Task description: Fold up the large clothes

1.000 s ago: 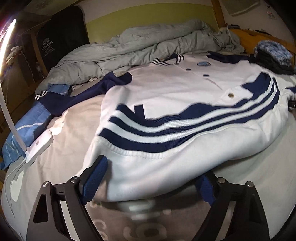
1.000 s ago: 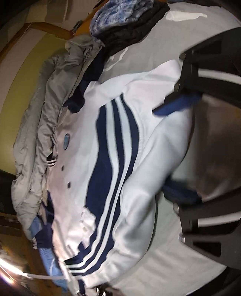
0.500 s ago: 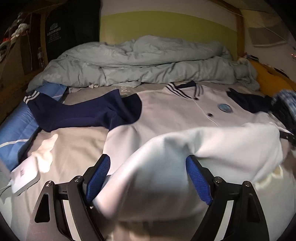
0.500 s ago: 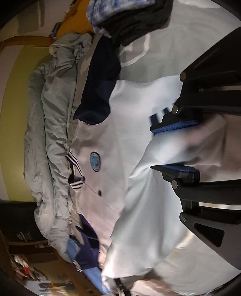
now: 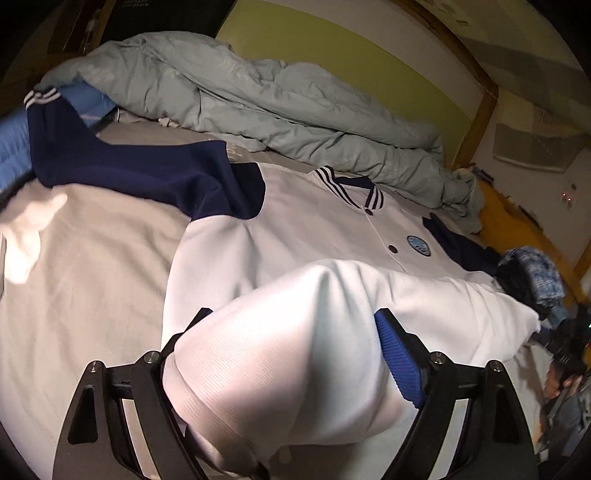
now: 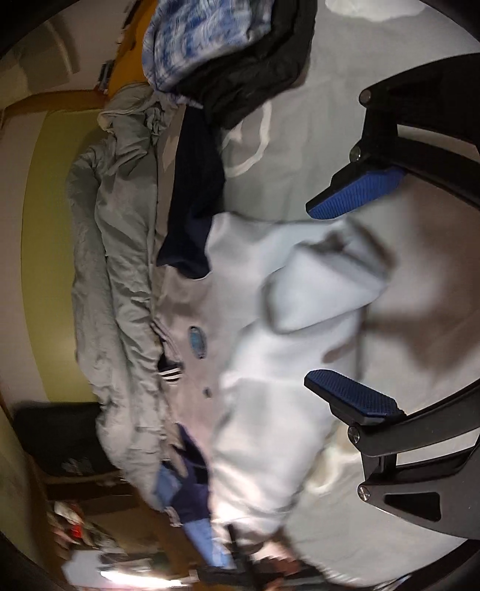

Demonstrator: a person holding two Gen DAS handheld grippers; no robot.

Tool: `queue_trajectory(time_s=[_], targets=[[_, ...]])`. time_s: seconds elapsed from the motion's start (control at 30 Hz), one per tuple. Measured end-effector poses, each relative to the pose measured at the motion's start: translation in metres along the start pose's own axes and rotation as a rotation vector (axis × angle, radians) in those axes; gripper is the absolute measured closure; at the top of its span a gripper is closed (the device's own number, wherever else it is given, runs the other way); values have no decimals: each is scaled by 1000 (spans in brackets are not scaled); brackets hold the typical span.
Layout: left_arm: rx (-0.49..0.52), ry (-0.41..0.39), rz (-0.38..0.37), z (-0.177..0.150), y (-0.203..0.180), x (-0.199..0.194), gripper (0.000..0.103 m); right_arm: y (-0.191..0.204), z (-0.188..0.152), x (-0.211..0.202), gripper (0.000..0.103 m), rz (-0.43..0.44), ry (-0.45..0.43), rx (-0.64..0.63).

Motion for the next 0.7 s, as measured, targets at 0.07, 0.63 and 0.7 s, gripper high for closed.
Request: queue_trajectory(time_s=[0.07, 0.63, 0.7], targets=[[11, -20, -30, 0, -4, -3, 47, -3, -3, 1, 29, -14, 5, -17], [138, 51, 213, 33, -2, 85, 71, -27, 51, 133, 75, -152, 75, 125], [147, 10, 231, 27, 3, 84, 54, -28, 43, 135, 57, -210, 63, 113]])
Point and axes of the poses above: each gripper's, at about its wrist camera, not at the fingertips, and x roughly the way its jaws point, y to its left, z to its top, the point moved 4 cm from there along x, roughly the way its jaws point, and after that the axes turned 14 degrees about -y, right-handed, at the moved point
